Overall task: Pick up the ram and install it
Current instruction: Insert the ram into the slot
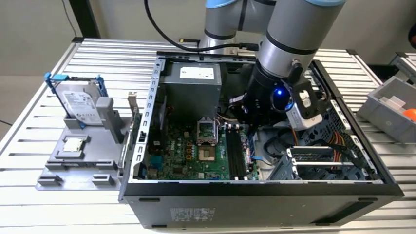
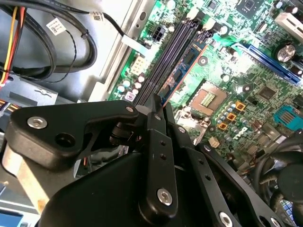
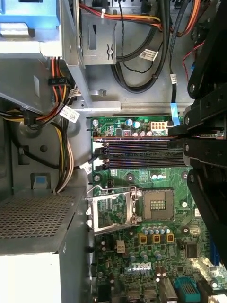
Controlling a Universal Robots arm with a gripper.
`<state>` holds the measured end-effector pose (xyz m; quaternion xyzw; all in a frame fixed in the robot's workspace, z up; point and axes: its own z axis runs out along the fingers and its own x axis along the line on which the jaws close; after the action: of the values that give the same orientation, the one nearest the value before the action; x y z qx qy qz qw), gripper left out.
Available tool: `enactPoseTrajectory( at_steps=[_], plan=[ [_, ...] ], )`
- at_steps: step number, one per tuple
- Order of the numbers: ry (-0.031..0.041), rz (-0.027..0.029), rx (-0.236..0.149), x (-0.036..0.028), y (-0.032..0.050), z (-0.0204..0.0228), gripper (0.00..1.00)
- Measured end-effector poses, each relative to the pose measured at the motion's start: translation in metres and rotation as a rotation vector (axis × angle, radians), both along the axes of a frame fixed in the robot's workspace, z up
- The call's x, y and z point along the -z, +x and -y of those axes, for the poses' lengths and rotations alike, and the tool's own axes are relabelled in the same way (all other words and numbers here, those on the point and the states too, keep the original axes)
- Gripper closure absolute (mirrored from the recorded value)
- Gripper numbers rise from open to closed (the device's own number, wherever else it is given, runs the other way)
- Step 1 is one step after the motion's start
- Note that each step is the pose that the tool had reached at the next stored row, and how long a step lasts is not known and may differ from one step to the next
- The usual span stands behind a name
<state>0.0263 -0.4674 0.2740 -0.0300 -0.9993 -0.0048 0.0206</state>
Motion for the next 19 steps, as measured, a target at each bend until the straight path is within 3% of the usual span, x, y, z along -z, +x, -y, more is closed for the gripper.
enactPoseTrajectory(
  at_steps=[12,19],
  plan=[
    [-0.0003,0.0000,0.001,0.0033,0.0021,0.0011,1.00],
    [-0.0006,0.0000,0.001,0.0091,0.0030,0.0013,1.00]
  ],
)
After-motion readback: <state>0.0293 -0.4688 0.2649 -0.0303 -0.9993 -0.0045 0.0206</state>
